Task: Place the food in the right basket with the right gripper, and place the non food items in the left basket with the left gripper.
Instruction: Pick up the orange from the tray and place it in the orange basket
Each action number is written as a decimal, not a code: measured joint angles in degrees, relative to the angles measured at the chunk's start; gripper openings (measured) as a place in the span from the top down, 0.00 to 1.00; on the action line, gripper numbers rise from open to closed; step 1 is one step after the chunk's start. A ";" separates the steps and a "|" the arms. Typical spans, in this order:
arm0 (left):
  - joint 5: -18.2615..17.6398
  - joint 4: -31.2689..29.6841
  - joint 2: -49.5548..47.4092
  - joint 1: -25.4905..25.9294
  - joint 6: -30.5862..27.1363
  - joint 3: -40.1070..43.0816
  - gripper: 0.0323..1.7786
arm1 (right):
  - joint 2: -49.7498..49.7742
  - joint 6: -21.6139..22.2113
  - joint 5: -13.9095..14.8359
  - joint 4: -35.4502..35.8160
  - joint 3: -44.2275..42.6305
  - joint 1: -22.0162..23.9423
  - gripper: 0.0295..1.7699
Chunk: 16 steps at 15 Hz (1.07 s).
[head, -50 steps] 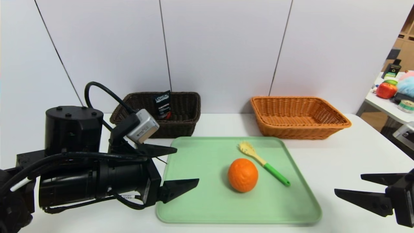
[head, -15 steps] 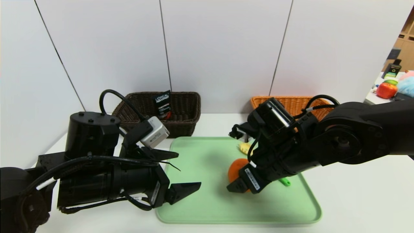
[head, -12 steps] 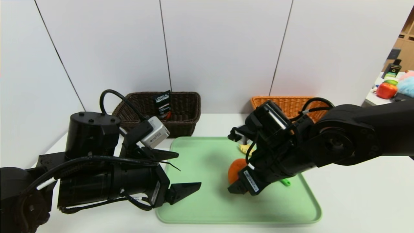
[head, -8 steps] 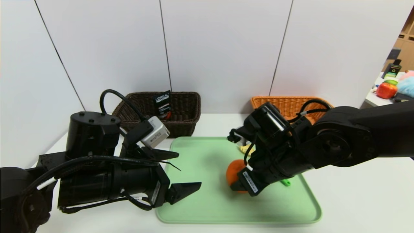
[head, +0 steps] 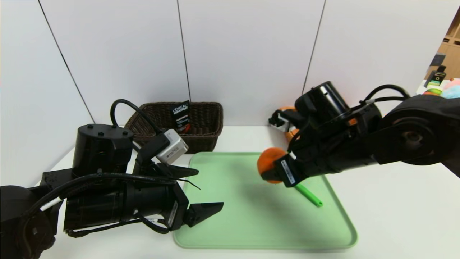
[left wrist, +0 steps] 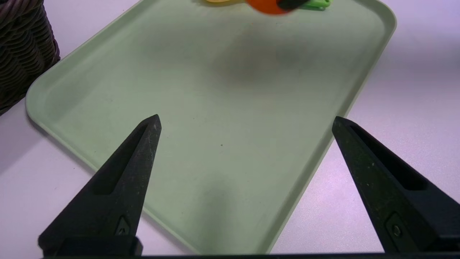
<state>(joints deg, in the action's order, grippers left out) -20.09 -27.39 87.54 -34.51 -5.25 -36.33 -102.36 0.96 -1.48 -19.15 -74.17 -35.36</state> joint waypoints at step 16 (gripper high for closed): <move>-0.09 -0.68 0.88 -0.02 0.18 -0.27 0.05 | -4.35 3.72 3.95 19.99 -6.10 24.62 0.38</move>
<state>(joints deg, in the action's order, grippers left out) -20.18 -28.07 88.42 -34.54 -5.07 -36.60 -106.72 4.68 2.47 0.84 -80.26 -10.74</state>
